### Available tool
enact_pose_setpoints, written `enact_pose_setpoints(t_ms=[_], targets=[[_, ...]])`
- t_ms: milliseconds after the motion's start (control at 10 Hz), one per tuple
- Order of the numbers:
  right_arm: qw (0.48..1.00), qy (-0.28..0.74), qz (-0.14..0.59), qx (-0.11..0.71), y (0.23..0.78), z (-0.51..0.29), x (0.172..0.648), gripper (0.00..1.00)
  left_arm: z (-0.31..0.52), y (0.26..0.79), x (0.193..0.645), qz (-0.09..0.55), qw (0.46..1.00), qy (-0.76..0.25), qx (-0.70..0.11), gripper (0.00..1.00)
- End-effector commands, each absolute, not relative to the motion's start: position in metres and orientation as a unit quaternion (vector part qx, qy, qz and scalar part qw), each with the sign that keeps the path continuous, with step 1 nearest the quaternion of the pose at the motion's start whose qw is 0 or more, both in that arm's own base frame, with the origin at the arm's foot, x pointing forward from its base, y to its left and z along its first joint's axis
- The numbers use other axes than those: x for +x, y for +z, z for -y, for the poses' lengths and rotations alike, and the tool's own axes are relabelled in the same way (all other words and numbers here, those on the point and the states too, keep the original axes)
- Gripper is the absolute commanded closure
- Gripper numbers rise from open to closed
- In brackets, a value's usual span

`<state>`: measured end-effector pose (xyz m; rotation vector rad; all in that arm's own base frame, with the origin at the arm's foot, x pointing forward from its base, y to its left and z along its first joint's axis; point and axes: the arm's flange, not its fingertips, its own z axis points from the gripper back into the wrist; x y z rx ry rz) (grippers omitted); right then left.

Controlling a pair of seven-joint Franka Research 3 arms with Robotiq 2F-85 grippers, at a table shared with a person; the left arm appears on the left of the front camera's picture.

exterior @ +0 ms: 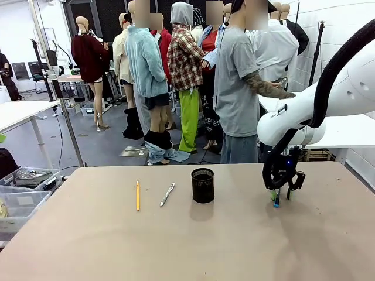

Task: Place the pens into the pen holder.
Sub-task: Pick up a writing instrument from the table and place it into the Pen holder.

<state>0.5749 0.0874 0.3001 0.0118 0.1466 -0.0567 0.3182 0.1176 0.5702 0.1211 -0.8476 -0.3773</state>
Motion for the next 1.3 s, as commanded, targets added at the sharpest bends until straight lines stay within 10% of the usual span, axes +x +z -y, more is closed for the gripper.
enact_pose_setpoints(t_ms=[0, 400, 1200], targets=[[0.996, -0.042, -0.080, -0.023, 0.292, -0.097, 0.581, 1.00, -0.118, 0.571, 0.319, 0.410, 0.892, -0.181, 0.061, 0.00], [0.995, 0.010, -0.081, -0.065, 0.307, -0.105, 0.589, 1.00, -0.118, 0.571, 0.319, 0.410, 0.892, -0.181, 0.061, 0.00], [0.902, 0.430, 0.042, 0.020, 0.413, -0.109, 0.597, 1.00, -0.118, 0.571, 0.319, 0.410, 0.892, -0.181, 0.061, 0.00]])
